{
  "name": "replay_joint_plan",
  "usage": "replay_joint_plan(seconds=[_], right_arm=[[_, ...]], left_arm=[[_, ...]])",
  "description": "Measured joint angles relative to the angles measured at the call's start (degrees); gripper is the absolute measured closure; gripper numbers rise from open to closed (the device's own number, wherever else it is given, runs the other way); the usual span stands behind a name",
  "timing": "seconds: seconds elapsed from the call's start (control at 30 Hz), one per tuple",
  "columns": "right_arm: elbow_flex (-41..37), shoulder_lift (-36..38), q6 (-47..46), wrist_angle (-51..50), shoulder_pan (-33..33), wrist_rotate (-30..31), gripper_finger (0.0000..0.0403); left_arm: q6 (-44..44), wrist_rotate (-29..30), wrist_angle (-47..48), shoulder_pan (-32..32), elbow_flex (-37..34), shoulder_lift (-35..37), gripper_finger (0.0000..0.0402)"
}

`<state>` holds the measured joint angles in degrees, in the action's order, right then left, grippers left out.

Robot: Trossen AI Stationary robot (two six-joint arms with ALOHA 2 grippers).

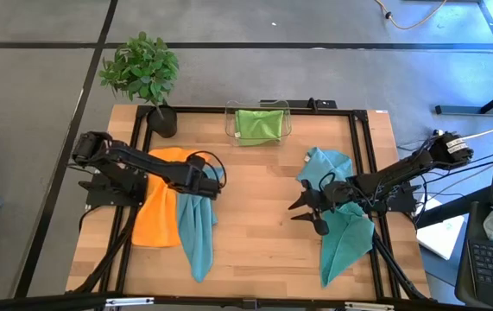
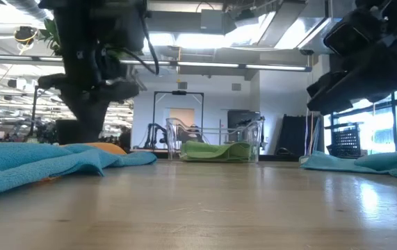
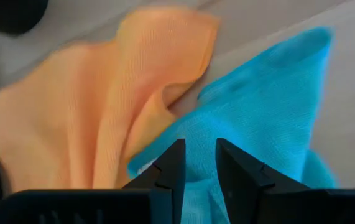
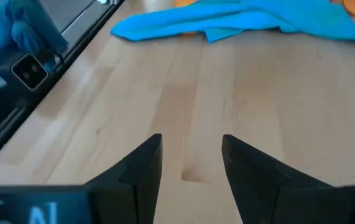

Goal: Fold microfiber towels
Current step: Fold the top left blue microfiber towel

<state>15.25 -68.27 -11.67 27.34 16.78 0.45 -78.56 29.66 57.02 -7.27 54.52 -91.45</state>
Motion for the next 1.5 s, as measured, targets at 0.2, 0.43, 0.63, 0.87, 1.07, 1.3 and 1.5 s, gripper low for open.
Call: replay_joint_plan(seconds=[0.2, 0.43, 0.63, 0.87, 1.07, 1.3, 1.5], right_arm=[[0.0, 0.0, -6.6, 0.0, 0.0, 0.1, 0.0233], [0.0, 0.0, -8.9, -1.0, 1.4, 0.1, 0.0233], [0.0, 0.0, -6.8, -3.3, 2.7, 0.1, 0.0233], [0.0, 0.0, -4.6, -6.2, 3.0, 0.1, 0.0233], [-0.6, 0.0, -4.6, -6.2, 3.0, 0.1, 0.0233], [-0.6, 0.0, -4.6, -6.0, 3.0, 0.1, 0.0233], [-0.6, 0.0, -4.7, -6.0, 3.0, 0.1, 0.0233]], left_arm=[[-8.3, -3.7, 3.7, -0.2, -0.1, -5.7, 0.0321], [-8.3, -6.3, 1.6, -0.2, 0.0, -6.9, 0.0321], [-7.9, -8.2, 1.7, -0.2, 1.2, -6.9, 0.0321], [-4.9, -14.3, 2.6, -1.3, 1.9, -6.9, 0.0321], [-5.6, -14.3, 12.5, -1.9, 1.9, -6.9, 0.0321], [-7.9, -14.4, 16.1, -4.0, 2.3, -6.9, 0.0321], [-4.9, -14.2, 11.2, -7.7, 7.3, -6.9, 0.0321]])
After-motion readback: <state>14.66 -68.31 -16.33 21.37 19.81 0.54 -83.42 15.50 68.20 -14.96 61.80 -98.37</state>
